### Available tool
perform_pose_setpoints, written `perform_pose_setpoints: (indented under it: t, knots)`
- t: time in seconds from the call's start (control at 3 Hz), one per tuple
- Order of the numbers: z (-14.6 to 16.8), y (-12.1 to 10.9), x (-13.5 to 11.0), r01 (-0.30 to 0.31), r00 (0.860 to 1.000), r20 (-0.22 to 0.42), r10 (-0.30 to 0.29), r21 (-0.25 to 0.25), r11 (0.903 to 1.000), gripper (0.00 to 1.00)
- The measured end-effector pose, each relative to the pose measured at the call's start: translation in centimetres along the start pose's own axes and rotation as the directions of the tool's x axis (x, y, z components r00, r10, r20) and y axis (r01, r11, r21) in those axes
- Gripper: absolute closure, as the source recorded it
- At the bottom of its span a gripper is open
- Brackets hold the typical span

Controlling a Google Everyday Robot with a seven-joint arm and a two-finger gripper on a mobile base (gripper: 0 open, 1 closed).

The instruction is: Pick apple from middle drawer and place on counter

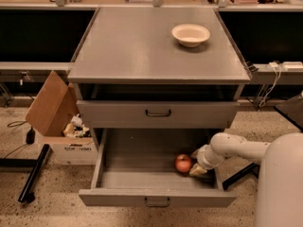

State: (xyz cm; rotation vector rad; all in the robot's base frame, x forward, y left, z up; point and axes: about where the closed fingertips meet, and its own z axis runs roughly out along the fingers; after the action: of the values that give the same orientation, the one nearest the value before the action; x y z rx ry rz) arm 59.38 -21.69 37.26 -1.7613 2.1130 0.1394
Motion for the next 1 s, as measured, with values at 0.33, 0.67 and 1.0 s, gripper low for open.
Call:
perform_pose_setpoints:
  t: [0.33,0.67,1.0]
  knots:
    - [-0.36,0.38,-0.49,0.022,1.000,-0.001,-0.022,0.005,0.9997,0.66]
    - [-0.40,0.43,-0.45,0.024,1.000,-0.002,-0.024,0.005,0.9997,0.67]
    - [-0.48,0.36,0.26,0.015,1.000,-0.008,-0.015,0.005,0.9999,0.44]
